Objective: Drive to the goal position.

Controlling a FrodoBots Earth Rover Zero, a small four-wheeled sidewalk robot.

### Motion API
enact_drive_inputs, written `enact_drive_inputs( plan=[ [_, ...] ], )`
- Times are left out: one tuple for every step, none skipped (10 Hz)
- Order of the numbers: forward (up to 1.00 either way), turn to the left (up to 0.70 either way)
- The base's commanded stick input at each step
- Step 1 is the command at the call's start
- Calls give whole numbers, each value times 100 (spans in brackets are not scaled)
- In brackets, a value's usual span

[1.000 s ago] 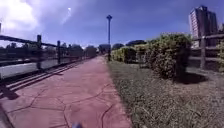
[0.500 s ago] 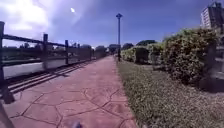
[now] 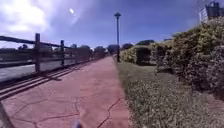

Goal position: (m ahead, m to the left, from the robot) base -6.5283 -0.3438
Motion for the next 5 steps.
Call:
enact_drive_inputs(
  plan=[
    [70,0],
    [70,0],
    [70,0],
    [70,0],
    [70,15]
  ],
)
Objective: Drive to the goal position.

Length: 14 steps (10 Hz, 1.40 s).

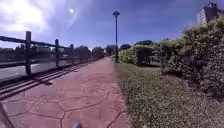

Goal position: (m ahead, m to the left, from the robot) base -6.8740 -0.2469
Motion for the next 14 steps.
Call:
enact_drive_inputs(
  plan=[
    [70,35],
    [70,35],
    [70,35],
    [70,35],
    [70,35],
    [70,35],
    [70,35],
    [70,35],
    [70,29],
    [70,0],
    [70,0],
    [70,0],
    [70,0],
    [70,0]
  ],
)
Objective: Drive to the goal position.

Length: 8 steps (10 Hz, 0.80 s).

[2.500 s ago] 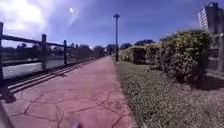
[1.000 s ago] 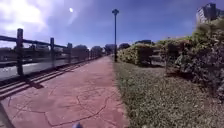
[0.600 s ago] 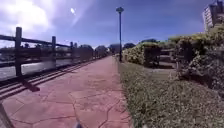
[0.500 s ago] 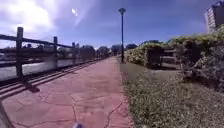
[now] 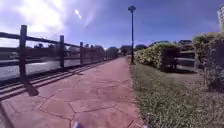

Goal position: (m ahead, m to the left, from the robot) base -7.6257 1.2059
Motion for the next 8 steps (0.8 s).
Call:
enact_drive_inputs(
  plan=[
    [70,0],
    [70,0],
    [70,0],
    [70,0],
    [70,0],
    [70,0],
    [70,0],
    [70,-4]
  ],
)
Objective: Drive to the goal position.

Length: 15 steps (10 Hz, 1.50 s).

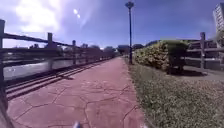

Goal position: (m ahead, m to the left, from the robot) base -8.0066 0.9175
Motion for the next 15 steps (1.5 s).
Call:
enact_drive_inputs(
  plan=[
    [70,-23],
    [70,-35],
    [70,-23],
    [70,0],
    [70,0],
    [70,0],
    [70,0],
    [70,0],
    [70,0],
    [70,0],
    [70,0],
    [70,0],
    [70,0],
    [70,0],
    [70,0]
  ],
)
